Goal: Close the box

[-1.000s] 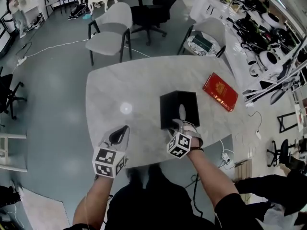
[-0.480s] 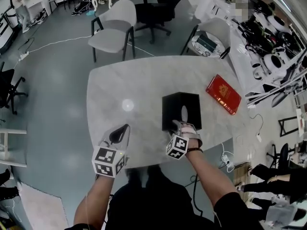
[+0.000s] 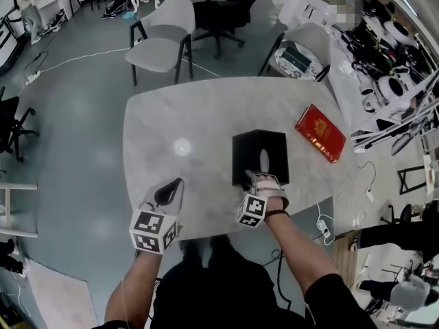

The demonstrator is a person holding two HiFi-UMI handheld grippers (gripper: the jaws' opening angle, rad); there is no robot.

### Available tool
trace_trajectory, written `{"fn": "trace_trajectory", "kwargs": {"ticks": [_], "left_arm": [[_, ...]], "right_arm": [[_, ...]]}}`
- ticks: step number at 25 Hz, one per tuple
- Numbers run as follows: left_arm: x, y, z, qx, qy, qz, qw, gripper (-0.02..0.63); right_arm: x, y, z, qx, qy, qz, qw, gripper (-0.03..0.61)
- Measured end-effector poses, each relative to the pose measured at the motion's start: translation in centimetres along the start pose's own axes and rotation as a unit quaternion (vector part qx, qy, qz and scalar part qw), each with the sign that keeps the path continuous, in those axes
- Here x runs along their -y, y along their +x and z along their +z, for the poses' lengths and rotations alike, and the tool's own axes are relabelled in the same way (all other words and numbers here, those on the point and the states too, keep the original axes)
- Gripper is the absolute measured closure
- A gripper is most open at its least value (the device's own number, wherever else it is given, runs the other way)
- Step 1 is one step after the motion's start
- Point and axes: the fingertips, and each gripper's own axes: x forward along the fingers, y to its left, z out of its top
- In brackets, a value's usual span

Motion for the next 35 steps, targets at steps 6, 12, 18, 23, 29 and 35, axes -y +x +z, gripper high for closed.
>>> {"fn": "trace_trajectory", "kwargs": {"ticks": [6, 12, 18, 23, 29, 35], "left_arm": [[-0.2, -0.8, 0.5, 0.001, 0.001, 0.0, 1.0, 0.604], [-0.5, -1.7, 1.2, 0.007, 0.003, -0.005, 1.0, 0.604], [-0.4, -2.0, 1.8, 0.01, 0.004, -0.01, 0.9999, 0.604], [-0.4, -2.1, 2.1, 0.01, 0.007, -0.017, 0.9998, 0.604], [0.2, -1.5, 2.1, 0.006, 0.01, -0.027, 0.9996, 0.604], [1.3, -0.4, 3.9, 0.009, 0.019, -0.038, 0.999, 0.604]], "right_arm": [[0.5, -1.2, 0.7, 0.016, 0.025, 0.004, 1.0, 0.343], [2.3, -2.9, 2.6, 0.04, 0.052, -0.024, 0.998, 0.345], [4.5, -4.6, 3.5, 0.061, 0.095, -0.046, 0.993, 0.347], [5.8, -5.8, 3.9, 0.076, 0.132, -0.071, 0.986, 0.347], [6.9, -7.3, 3.4, 0.091, 0.19, -0.098, 0.973, 0.347], [8.2, -8.8, 2.4, 0.104, 0.244, -0.111, 0.958, 0.348]]}}
